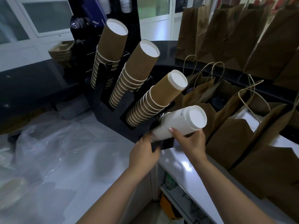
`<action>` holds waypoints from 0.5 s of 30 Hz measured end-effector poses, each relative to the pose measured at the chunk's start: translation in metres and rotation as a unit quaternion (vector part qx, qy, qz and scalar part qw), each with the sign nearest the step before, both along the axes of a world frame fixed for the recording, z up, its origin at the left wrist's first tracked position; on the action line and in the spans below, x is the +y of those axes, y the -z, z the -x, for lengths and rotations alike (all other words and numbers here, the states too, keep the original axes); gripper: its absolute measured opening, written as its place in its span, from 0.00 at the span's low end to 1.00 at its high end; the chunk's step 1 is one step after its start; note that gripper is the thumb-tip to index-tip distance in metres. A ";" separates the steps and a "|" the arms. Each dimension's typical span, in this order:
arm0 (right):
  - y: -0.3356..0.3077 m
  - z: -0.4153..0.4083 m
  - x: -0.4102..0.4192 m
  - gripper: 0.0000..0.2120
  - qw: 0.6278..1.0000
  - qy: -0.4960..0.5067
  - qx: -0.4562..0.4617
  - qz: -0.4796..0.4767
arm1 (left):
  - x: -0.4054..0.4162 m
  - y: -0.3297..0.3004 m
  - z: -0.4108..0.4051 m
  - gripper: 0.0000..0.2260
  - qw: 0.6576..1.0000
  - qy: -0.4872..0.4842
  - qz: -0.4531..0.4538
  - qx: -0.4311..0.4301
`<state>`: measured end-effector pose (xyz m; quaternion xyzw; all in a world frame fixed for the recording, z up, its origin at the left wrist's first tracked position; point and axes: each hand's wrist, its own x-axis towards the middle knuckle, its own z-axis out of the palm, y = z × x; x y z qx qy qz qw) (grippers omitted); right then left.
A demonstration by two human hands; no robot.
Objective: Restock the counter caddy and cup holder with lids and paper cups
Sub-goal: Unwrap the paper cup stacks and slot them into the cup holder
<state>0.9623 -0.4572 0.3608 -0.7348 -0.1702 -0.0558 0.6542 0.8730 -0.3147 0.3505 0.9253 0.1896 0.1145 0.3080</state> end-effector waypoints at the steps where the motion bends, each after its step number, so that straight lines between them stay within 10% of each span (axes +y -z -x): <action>1: 0.002 0.000 0.000 0.42 1.000 0.003 0.005 -0.002 | 0.000 0.000 0.000 0.25 1.000 0.002 0.001 0.003; 15: 0.011 -0.005 -0.022 0.38 0.998 -0.019 -0.007 0.054 | -0.017 0.006 0.000 0.18 0.998 0.024 -0.031 0.045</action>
